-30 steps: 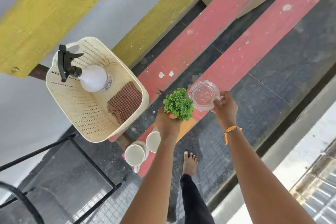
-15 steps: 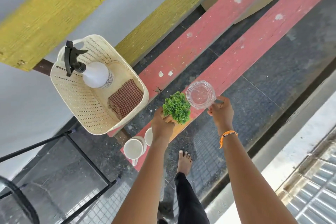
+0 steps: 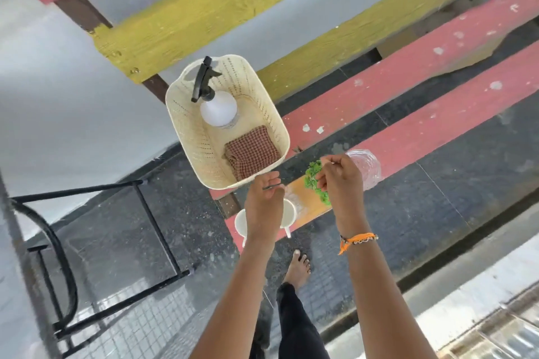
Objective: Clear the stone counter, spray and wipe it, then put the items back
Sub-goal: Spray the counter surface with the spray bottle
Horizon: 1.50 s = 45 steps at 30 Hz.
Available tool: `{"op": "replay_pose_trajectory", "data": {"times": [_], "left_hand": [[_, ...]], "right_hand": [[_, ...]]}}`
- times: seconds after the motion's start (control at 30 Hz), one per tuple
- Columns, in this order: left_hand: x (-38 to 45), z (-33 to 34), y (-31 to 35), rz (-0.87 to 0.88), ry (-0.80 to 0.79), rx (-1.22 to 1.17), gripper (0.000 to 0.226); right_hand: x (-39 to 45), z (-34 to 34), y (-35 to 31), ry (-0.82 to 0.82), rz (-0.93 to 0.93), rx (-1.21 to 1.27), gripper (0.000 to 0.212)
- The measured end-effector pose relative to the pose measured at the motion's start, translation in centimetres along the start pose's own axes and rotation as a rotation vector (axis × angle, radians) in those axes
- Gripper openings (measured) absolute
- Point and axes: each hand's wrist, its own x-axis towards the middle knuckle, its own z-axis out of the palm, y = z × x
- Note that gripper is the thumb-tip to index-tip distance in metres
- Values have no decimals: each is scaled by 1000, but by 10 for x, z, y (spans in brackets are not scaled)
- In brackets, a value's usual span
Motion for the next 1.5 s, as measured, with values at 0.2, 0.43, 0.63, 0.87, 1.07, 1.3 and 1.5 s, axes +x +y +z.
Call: {"op": "replay_pose_trajectory", "data": {"times": [0.2,0.43,0.63,0.87,1.07,1.3,1.5], "left_hand": [[25,-69,8,2,201,-95,18],[56,-108,7,-37,284,-105,23],[52,-132,2,-20,268,-112,22],[25,-155,-9,-63,275,-253,19],[-8,-182,-11,-51,318,-437,18],[-58,-245,-8,48,376,-655,16],[-125,-333,-29,155,437,-732,18]], "right_hand": [[-2,92,-35,-417,-78,-163,8],[59,178,-47,-445,-279,-452,34],[111,237,-55,-499,-236,-535,45],[98,244,-44,-376,-284,-475,32],[39,232,-74,-474,-521,-389,22],[-102,231,-111,-647,-693,-323,21],[-249,253,-103,-713,-676,-258,42]]}}
